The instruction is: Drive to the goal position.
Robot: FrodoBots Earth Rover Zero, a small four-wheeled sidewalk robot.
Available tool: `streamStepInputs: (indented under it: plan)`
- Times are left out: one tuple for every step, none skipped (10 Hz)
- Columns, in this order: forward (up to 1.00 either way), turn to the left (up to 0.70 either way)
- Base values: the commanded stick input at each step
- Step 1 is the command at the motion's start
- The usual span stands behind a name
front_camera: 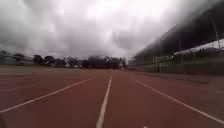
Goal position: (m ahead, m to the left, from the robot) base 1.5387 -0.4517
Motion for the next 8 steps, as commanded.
streamStepInputs:
  plan:
    - [0.70,0.00]
    - [0.70,0.00]
    - [0.70,0.00]
    - [0.70,0.00]
    - [0.70,0.00]
    - [0.70,0.00]
    - [0.70,0.00]
    - [0.70,0.00]
